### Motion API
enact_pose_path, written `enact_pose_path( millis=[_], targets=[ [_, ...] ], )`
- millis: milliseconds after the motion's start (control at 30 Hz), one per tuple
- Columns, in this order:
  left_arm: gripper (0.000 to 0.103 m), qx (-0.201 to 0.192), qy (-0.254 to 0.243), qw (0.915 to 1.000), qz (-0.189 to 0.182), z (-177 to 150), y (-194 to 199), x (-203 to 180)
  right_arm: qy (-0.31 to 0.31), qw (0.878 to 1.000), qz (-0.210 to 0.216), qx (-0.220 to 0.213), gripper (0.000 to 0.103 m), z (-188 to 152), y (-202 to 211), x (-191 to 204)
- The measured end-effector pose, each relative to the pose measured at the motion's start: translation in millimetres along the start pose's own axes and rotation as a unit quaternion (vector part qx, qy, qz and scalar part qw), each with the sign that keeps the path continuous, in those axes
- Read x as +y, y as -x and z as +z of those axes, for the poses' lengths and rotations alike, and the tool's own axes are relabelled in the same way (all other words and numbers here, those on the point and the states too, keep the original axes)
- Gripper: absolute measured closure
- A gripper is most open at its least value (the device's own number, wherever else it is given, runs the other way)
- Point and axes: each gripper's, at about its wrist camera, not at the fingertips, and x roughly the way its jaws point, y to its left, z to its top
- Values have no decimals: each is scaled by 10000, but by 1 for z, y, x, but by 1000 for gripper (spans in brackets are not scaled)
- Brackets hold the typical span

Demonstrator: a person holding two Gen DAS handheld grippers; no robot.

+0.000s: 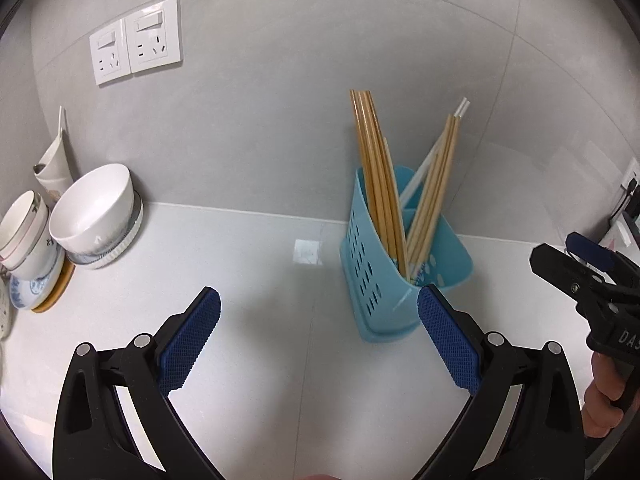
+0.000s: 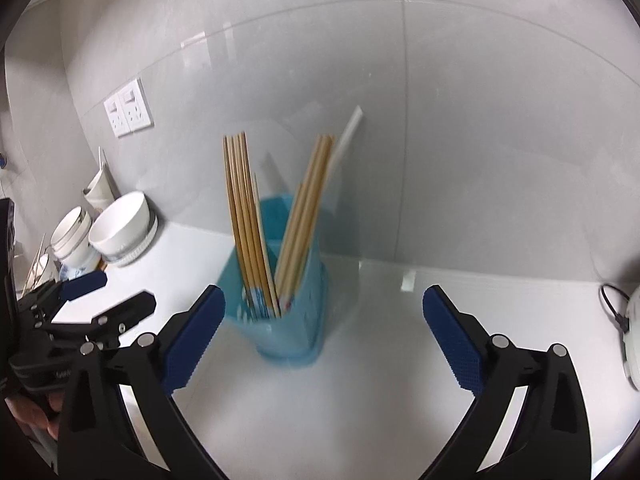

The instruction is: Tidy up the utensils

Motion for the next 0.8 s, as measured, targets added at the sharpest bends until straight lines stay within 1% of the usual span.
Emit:
enact_pose_path(
  millis=[233,500,633,800],
  targets=[
    [6,126,-122,9998,-3,-20,14,-11,53,9998,-50,188,8,-18,17,-7],
    [6,278,-96,9996,10,-30,33,-21,3,9994,-130,332,8,-26,32,-9],
    [6,314,-70,9995,-13,-34,42,-23,5,9992,-161,372,8,-29,43,-9],
    [6,279,-122,9995,7,-38,49,-27,-6,9990,-165,417,8,-33,47,-9]
  ],
)
